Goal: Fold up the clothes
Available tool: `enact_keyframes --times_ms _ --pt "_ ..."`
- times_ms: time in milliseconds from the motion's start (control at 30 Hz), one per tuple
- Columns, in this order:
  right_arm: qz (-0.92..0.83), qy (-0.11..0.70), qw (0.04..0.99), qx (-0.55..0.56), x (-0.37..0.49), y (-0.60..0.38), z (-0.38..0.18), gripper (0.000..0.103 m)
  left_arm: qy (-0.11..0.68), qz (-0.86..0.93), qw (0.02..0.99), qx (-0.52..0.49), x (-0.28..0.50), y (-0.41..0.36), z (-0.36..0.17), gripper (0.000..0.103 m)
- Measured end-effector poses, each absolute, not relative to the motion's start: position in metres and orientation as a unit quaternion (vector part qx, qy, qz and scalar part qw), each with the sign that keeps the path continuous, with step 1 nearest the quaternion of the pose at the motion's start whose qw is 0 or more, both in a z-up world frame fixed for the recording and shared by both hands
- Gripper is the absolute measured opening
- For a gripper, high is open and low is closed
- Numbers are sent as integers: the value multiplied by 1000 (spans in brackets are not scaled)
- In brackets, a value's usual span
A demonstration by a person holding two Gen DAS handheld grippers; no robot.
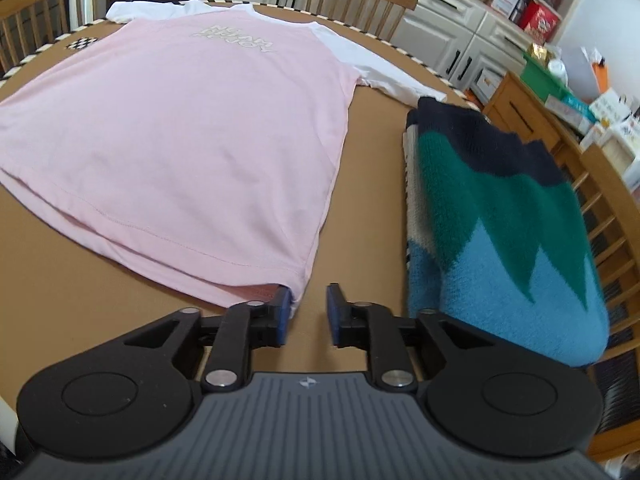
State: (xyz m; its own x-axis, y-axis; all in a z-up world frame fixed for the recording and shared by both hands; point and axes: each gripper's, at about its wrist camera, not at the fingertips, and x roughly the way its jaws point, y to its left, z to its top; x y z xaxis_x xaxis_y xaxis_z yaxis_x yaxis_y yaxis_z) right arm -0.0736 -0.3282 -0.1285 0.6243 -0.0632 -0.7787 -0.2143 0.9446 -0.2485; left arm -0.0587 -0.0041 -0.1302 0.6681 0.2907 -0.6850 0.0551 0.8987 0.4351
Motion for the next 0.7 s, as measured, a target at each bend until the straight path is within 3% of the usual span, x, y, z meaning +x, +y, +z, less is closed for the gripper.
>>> enact_keyframes --times_ms 167,267,300,367,467,700 --pt "61 408 894 -173 -73 -325 -124 32 406 79 889 196 -62 2 -129 27" --pt "88 395 892 -199 -73 -317 -125 22 405 79 890 194 -62 5 -128 28" --pt "100 387 894 -200 -74 -316 -124 12 403 76 891 196 -62 4 -128 28" --pt "113 380 901 -173 -76 -320 -117 3 400 72 891 203 -62 4 -128 27" --pt "112 399 902 -122 -78 -332 -110 2 405 74 890 197 -62 8 -130 23" --pt "76 454 884 -87 -84 -364 -122 2 411 75 889 190 -67 11 -128 23"
